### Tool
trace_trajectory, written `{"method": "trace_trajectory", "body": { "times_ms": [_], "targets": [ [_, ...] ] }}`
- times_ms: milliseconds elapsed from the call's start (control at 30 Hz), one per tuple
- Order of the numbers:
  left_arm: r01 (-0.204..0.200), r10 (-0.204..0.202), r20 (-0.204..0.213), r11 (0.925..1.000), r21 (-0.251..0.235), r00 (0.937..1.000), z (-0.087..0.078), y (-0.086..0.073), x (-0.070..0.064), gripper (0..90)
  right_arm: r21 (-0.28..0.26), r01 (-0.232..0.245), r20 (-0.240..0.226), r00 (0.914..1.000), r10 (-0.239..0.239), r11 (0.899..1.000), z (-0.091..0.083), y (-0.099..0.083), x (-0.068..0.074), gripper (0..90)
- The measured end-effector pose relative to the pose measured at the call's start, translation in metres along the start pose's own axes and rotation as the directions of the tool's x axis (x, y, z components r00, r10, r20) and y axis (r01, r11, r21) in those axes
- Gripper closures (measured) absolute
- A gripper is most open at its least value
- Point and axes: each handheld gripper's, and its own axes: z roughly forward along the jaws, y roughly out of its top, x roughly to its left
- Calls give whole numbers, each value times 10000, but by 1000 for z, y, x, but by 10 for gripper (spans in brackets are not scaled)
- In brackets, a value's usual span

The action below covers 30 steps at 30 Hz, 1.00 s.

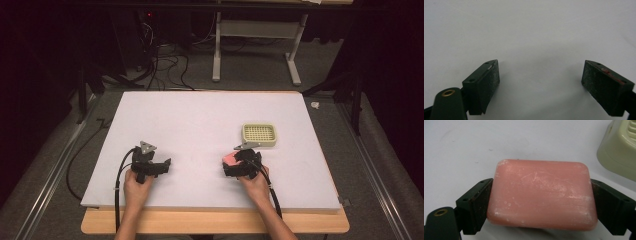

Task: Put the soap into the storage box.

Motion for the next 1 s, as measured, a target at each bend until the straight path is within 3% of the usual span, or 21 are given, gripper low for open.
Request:
{"method": "trace_trajectory", "body": {
  "times_ms": [1000],
  "targets": [
    [3,-3,-3,10000,-1,10000,0,0,0,154,-162,504,112,9987,-503,9986,0,-6,4,135]
  ]
}}
